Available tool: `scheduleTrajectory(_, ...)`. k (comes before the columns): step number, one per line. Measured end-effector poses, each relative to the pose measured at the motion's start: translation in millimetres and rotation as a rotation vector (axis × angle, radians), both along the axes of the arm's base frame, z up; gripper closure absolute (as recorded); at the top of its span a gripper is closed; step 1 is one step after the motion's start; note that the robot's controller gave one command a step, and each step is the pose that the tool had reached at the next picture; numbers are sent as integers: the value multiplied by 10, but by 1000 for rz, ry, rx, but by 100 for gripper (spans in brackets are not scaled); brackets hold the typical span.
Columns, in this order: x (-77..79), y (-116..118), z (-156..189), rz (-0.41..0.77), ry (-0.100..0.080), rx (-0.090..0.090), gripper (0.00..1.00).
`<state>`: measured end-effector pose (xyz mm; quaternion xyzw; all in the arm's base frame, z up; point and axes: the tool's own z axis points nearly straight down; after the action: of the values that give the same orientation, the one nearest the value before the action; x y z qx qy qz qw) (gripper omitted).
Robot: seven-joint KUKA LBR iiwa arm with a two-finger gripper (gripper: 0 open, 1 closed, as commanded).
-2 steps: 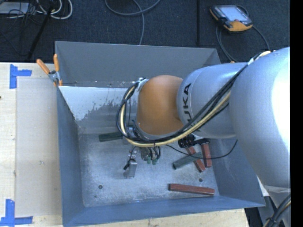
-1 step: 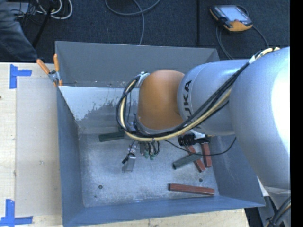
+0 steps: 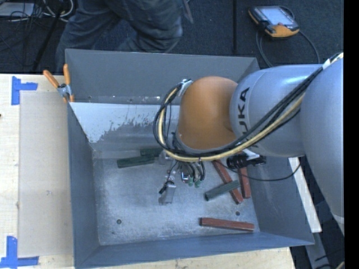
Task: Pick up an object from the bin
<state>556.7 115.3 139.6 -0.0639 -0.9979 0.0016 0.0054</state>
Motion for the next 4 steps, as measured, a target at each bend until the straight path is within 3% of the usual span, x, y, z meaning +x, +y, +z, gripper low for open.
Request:
scheduleTrajectory(1,349,408,-73,39,-27,4,0)
scheduleTrajectory(2,491,639,-397,126,-10,7,0)
scheduleTrajectory(3,617,343,-698,101,-10,4,100)
scheduleTrajectory(4,617,343,-698,100,-10,4,100)
